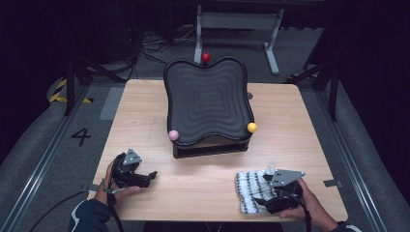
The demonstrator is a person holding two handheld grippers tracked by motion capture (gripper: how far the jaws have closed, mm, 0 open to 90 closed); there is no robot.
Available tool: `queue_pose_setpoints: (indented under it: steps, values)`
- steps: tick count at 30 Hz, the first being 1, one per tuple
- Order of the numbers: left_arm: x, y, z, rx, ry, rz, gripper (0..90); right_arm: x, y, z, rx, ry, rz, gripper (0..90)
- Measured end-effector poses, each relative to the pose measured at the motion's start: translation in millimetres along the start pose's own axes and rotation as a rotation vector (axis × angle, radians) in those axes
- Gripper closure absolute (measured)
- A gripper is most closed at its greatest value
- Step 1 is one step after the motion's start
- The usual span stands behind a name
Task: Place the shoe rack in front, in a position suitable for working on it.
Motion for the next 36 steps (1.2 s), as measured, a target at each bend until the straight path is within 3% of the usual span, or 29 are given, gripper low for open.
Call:
queue_pose_setpoints:
  steps: [3,11,13,16,17,19,23,24,30,32,36]
  values:
    - [0.0,0.0,0.0,0.000,0.000,0.000,9.3,-0.3,9.5,4.6,0.036,-0.005,-0.001,14.1]
    - [-0.3,0.2,-0.2,0.000,-0.005,-0.002,9.3,-5.4,14.6,4.2,0.041,0.017,-0.044,12.1]
    - [-0.6,0.5,-0.4,0.000,-0.011,-0.006,9.2,-7.7,14.5,1.1,0.056,0.026,-0.044,21.4]
    - [-0.6,0.4,-0.3,0.002,-0.012,-0.009,9.2,-11.1,12.7,-1.2,0.045,0.030,-0.040,37.4]
    - [-0.6,0.4,-0.4,0.002,-0.013,-0.010,9.2,-11.1,12.7,-1.2,0.045,0.030,-0.040,37.4]
    - [-0.8,1.4,-1.9,0.000,-0.014,-0.016,9.2,-15.3,11.5,-2.2,0.033,0.043,-0.030,47.7]
    - [-3.4,4.3,-5.5,-0.003,-0.015,-0.001,10.2,-21.6,10.9,-3.4,0.010,0.060,-0.013,66.3]
    - [-2.4,4.9,-7.3,-0.005,0.009,-0.001,11.4,-22.8,10.9,-3.5,0.008,0.061,-0.009,69.0]
    - [-10.4,12.8,-19.6,-0.013,0.039,0.032,18.7,-27.0,11.3,-3.7,-0.014,0.063,0.010,78.2]
    - [-18.6,16.1,-31.3,-0.050,0.073,0.046,19.9,-27.8,11.3,-3.5,-0.021,0.059,0.015,78.7]
    - [-28.7,18.9,-47.3,-0.090,0.083,0.073,23.7,-28.7,10.8,-2.9,-0.026,0.053,0.023,79.1]
Point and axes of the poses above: each handheld gripper's, and its own axes: y roughly forward along the jaws, z roughly out of its underside, x roughly to its left, the point moved 9 cm from there along y, roughly forward along the jaws, and after that the axes turned 4 degrees about -z, right-handed, at the moved point
